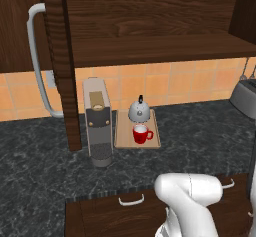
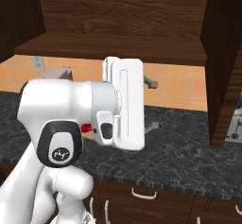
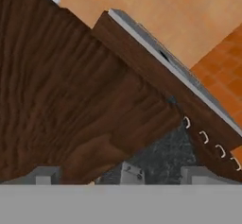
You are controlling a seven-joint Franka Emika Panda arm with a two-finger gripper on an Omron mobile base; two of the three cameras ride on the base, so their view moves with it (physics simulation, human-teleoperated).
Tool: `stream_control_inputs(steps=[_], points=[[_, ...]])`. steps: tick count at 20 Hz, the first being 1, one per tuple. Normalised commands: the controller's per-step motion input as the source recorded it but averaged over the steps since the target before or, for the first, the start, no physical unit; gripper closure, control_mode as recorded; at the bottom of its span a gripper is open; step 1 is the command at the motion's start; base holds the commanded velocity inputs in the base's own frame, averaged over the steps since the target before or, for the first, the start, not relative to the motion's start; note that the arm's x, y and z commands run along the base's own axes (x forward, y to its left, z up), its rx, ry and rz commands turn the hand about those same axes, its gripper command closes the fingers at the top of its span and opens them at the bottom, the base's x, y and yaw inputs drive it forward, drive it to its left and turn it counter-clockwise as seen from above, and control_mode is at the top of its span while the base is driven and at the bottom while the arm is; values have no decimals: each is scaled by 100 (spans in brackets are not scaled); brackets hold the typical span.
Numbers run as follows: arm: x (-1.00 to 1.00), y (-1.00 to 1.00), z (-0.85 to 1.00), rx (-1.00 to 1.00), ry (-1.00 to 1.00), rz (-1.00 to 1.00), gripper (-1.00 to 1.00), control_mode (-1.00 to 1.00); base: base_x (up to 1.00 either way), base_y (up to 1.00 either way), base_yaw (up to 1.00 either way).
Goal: Pick the kettle from the counter and place it on the tray. Then pick the mug from the cabinet and place it on the tray. Then close the cabinet doors.
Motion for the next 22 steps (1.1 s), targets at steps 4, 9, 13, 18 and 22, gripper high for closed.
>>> stream_control_inputs(steps=[4, 9, 13, 18, 22], points=[[-52, -61, 26, 12, -47, -4, -100, -100, 0, 0, 0], [-43, -58, 19, 3, -44, -1, -100, -100, 0, 0, 0], [-45, -43, 27, 7, -15, -9, -100, -100, 0, 0, 0], [-27, -49, 8, 5, -21, -6, -100, -100, 0, 0, 0], [-9, -52, 6, 7, -22, 0, -100, -100, 0, 0, 0]])
